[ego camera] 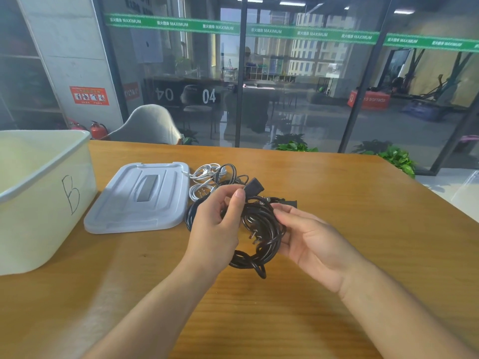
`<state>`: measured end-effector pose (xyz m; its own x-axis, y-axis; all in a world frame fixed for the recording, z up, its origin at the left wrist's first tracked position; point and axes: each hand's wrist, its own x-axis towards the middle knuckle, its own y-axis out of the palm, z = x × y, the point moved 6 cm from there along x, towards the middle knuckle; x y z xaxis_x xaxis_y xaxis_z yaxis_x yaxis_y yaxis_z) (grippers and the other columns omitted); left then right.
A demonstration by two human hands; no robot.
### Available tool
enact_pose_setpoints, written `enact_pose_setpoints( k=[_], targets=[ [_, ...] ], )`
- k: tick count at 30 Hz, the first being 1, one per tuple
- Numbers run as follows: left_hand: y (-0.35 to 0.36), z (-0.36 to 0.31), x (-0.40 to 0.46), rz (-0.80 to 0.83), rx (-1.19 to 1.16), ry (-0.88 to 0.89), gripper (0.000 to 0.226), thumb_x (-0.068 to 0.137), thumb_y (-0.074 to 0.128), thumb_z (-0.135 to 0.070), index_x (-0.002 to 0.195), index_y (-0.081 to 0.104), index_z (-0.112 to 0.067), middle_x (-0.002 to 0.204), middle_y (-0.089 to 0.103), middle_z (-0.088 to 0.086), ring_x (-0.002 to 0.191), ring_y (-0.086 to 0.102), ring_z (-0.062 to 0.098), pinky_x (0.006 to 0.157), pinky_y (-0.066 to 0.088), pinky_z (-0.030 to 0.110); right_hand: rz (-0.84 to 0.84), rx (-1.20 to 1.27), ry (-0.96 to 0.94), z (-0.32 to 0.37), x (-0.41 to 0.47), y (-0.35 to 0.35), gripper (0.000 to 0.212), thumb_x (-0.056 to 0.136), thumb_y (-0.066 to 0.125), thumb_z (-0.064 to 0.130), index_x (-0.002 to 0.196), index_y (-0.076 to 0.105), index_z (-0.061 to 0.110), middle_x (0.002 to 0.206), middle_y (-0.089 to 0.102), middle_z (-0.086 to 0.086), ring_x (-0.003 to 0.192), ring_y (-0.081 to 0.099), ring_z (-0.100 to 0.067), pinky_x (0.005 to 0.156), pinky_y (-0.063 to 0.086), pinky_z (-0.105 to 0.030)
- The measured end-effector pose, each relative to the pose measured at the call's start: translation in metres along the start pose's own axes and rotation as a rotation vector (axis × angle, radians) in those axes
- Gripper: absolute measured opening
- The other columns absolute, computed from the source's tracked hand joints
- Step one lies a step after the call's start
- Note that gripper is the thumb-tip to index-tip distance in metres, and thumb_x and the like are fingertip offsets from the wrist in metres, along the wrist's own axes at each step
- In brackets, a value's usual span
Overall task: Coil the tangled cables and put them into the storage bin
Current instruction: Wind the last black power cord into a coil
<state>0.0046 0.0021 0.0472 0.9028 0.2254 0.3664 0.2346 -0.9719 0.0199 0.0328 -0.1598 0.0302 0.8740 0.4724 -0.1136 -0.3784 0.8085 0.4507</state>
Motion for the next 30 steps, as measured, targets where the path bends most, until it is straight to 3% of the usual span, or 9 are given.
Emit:
enact_pose_setpoints(
  k=[4, 8, 12, 16, 19, 22, 25, 27, 30],
  targets=[
    [0.002, 0.004, 0.0, 0.008, 0.036, 0.005, 0.023, 0.098, 0.053, -0.054, 0.107, 0.069, -0.04, 0.066, 0.049, -0.016, 0.057, 0.043, 0.008, 0.054, 0.031, 0.027, -0.048, -0.058, 0.044, -0.002, 0.003, -0.011, 0.039, 0.086, 0.069, 0.014, 0.124, 0.069, 0.004, 0.107, 0.075, -0.013, 0.084, 0.074, -0.023, 0.077, 0.063, -0.035],
    [0.004, 0.003, -0.001, 0.021, 0.054, 0.017, 0.023, 0.099, 0.053, -0.052, 0.11, 0.069, -0.038, 0.067, 0.048, -0.015, 0.058, 0.043, 0.009, 0.053, 0.032, 0.024, -0.003, -0.042, 0.107, -0.006, 0.003, -0.014, 0.037, 0.093, 0.064, 0.007, 0.13, 0.068, 0.003, 0.111, 0.074, -0.016, 0.082, 0.073, -0.021, 0.073, 0.063, -0.034],
    [0.006, 0.001, -0.003, 0.042, 0.018, 0.0, 0.022, 0.1, 0.053, -0.05, 0.108, 0.071, -0.04, 0.062, 0.047, -0.013, 0.052, 0.039, 0.014, 0.043, 0.031, 0.022, 0.1, -0.065, 0.148, -0.01, -0.001, -0.009, 0.039, 0.097, 0.056, -0.003, 0.135, 0.063, 0.0, 0.101, 0.074, -0.011, 0.076, 0.072, -0.018, 0.069, 0.061, -0.031],
    [0.005, -0.005, -0.002, 0.0, 0.038, 0.026, 0.023, 0.102, 0.052, -0.049, 0.105, 0.072, -0.036, 0.062, 0.052, -0.018, 0.056, 0.044, 0.008, 0.05, 0.032, 0.023, 0.212, -0.083, 0.097, -0.006, -0.004, 0.003, 0.037, 0.095, 0.055, 0.0, 0.13, 0.067, -0.002, 0.105, 0.074, -0.015, 0.083, 0.072, -0.022, 0.08, 0.062, -0.036],
    [0.0, -0.005, 0.001, -0.06, 0.052, 0.035, 0.022, 0.107, 0.052, -0.04, 0.105, 0.072, -0.032, 0.062, 0.055, -0.02, 0.058, 0.048, 0.005, 0.055, 0.033, 0.026, 0.326, 0.016, 0.067, 0.005, -0.009, 0.012, 0.057, 0.084, 0.052, 0.005, 0.139, 0.055, -0.006, 0.114, 0.07, -0.023, 0.098, 0.068, -0.033, 0.092, 0.058, -0.042],
    [-0.004, -0.005, 0.001, -0.1, 0.076, 0.032, 0.022, 0.108, 0.051, -0.039, 0.102, 0.071, -0.031, 0.062, 0.056, -0.022, 0.057, 0.049, 0.0, 0.056, 0.034, 0.026, 0.435, -0.066, -0.04, 0.006, -0.019, 0.027, 0.073, 0.075, 0.055, -0.007, 0.147, 0.05, 0.001, 0.114, 0.061, -0.017, 0.101, 0.061, -0.029, 0.107, 0.045, -0.049],
    [-0.005, -0.005, 0.001, -0.107, 0.064, 0.02, 0.023, 0.107, 0.05, -0.043, 0.105, 0.07, -0.032, 0.07, 0.063, -0.02, 0.064, 0.056, 0.002, 0.062, 0.044, 0.03, 0.259, -0.345, -0.295, 0.002, -0.019, 0.033, 0.06, 0.084, 0.071, -0.005, 0.139, 0.062, 0.018, 0.105, 0.069, -0.002, 0.094, 0.066, -0.018, 0.105, 0.052, -0.044],
    [-0.003, -0.004, 0.0, -0.094, 0.028, -0.003, 0.026, 0.105, 0.048, -0.047, 0.108, 0.069, -0.032, 0.076, 0.066, -0.016, 0.073, 0.061, 0.011, 0.069, 0.052, 0.041, 0.129, -0.373, -0.413, 0.005, -0.018, 0.034, 0.047, 0.09, 0.079, 0.007, 0.132, 0.067, 0.022, 0.103, 0.075, 0.001, 0.089, 0.072, -0.017, 0.087, 0.058, -0.03],
    [0.003, -0.004, -0.003, -0.076, -0.001, -0.018, 0.025, 0.108, 0.046, -0.044, 0.112, 0.066, -0.03, 0.069, 0.059, -0.015, 0.061, 0.052, 0.009, 0.056, 0.044, 0.03, -0.065, -0.429, -0.535, 0.008, -0.018, 0.026, 0.043, 0.09, 0.078, 0.019, 0.129, 0.063, 0.025, 0.103, 0.077, -0.005, 0.084, 0.075, -0.021, 0.079, 0.059, -0.033]
  ],
)
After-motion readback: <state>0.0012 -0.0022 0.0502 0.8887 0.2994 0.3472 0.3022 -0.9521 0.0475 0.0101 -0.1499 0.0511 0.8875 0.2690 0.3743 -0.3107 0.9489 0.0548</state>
